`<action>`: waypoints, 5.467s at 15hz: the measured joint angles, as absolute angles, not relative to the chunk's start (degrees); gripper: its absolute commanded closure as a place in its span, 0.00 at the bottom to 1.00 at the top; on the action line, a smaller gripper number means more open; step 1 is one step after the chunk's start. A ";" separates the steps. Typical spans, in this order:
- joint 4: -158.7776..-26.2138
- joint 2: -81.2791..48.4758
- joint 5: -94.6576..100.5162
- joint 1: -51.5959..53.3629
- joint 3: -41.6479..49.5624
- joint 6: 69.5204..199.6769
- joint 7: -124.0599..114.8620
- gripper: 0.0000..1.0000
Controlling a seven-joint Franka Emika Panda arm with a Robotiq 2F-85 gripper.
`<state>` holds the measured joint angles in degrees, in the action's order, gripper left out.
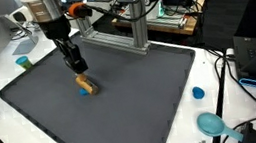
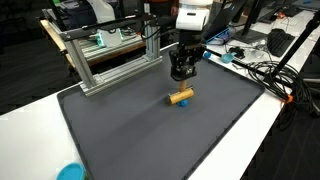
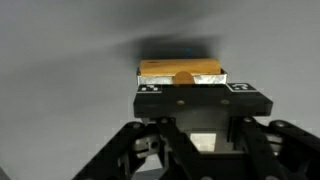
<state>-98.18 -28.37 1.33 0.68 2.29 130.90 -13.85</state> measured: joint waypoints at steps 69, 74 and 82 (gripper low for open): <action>-95.11 -30.33 2.43 2.56 4.65 129.53 -11.22 0.78; -93.61 -30.74 2.06 2.21 4.11 124.33 -9.57 0.78; -91.89 -31.71 -0.16 -0.19 2.21 117.65 -3.28 0.78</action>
<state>-91.89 -31.71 -0.16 -0.19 2.21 117.65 -3.28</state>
